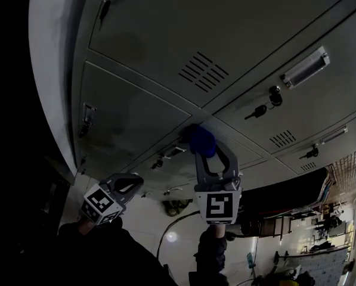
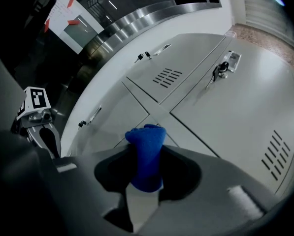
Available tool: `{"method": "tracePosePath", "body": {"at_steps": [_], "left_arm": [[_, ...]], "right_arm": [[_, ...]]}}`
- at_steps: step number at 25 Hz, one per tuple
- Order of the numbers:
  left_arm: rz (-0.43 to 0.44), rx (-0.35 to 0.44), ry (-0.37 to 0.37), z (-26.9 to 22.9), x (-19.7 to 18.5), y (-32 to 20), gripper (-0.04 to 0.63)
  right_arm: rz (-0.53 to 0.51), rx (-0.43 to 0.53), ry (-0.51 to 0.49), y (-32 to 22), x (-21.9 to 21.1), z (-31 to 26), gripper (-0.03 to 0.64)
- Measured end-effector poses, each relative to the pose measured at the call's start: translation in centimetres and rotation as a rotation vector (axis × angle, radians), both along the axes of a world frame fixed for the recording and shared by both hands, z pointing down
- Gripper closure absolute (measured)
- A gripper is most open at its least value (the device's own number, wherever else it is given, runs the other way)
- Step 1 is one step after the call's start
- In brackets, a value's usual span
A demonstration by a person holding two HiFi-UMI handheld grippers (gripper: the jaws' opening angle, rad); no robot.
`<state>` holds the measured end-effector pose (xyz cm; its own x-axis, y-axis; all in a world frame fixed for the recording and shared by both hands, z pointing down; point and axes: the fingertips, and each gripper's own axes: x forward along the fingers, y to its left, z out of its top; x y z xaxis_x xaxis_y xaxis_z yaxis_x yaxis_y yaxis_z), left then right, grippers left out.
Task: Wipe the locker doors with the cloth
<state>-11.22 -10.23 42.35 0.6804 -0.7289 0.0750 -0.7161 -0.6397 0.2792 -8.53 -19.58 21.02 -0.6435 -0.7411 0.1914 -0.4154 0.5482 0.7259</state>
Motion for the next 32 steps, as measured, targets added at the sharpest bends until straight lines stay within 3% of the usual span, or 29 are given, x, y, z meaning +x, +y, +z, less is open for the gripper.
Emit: {"method": "tracePosePath", "body": {"at_steps": [17,32], "left_arm": [[0.036,-0.031,-0.011,1.7,0.5,1.0,0.615],[0.023,-0.077,-0.012,3.5,-0.3,2.0,0.615]], "right_arm": [[0.081,-0.182,0.108,0.2,1.3,11.7,0.497],[0.088,-0.379,0.123,1.4,1.4,21.9,0.497]]}}
